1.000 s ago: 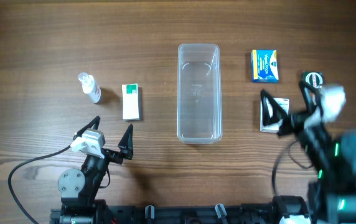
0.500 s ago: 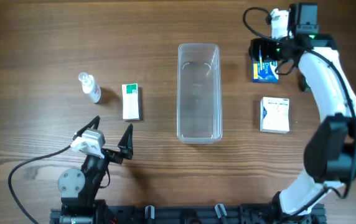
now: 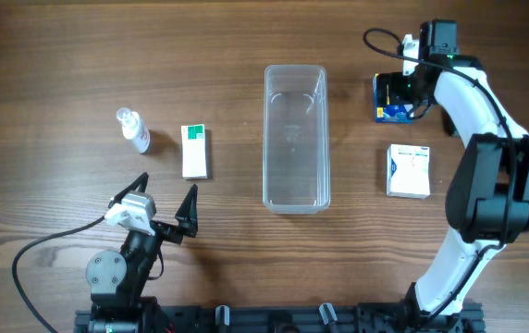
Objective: Pack container
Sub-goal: 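Reach the right gripper to the blue VapoDrops pack and grasp it, then carry the VapoDrops pack into the clear container and release it, then move the right gripper to the white Hansaplast box and grasp it, then place the Hansaplast box on top of the VapoDrops pack in the container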
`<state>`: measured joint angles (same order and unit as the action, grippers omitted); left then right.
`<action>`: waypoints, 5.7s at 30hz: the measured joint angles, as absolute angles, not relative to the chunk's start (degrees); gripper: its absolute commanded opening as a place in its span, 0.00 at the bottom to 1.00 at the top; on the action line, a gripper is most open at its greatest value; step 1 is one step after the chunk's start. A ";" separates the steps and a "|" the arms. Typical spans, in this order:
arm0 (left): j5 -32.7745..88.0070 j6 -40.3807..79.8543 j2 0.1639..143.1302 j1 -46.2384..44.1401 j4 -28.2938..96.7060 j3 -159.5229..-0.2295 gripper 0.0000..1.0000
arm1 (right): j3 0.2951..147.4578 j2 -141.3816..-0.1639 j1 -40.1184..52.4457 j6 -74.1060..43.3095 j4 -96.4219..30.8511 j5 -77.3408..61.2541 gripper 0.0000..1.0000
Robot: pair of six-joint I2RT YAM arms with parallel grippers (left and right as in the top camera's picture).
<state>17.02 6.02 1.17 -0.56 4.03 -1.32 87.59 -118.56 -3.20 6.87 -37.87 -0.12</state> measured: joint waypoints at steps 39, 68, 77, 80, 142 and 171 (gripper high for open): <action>17.04 6.02 1.17 -0.56 4.03 -1.32 1.00 | 87.59 -123.94 -1.87 7.14 -33.17 -0.86 0.79; 17.02 6.02 1.17 -0.56 4.03 -1.32 1.00 | 87.50 -106.26 29.06 -28.47 -46.00 4.67 0.80; 17.02 6.02 1.17 -0.56 4.03 -1.32 1.00 | 87.48 -115.20 29.06 -28.47 -41.04 5.41 0.85; 17.02 6.02 1.17 -0.56 4.03 -1.32 1.00 | 87.48 -115.24 29.06 -28.23 -40.95 5.41 0.86; 17.02 6.02 1.17 -0.56 4.03 -1.32 1.00 | 62.28 -100.68 -7.40 5.69 -50.00 1.50 1.00; 17.02 6.02 1.17 -0.56 4.01 -1.32 1.00 | 76.82 -98.48 -4.58 -2.00 -59.09 -8.25 0.76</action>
<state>17.02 6.02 1.17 -0.56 4.01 -1.32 76.82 -98.48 -4.58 -2.00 -59.09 -8.25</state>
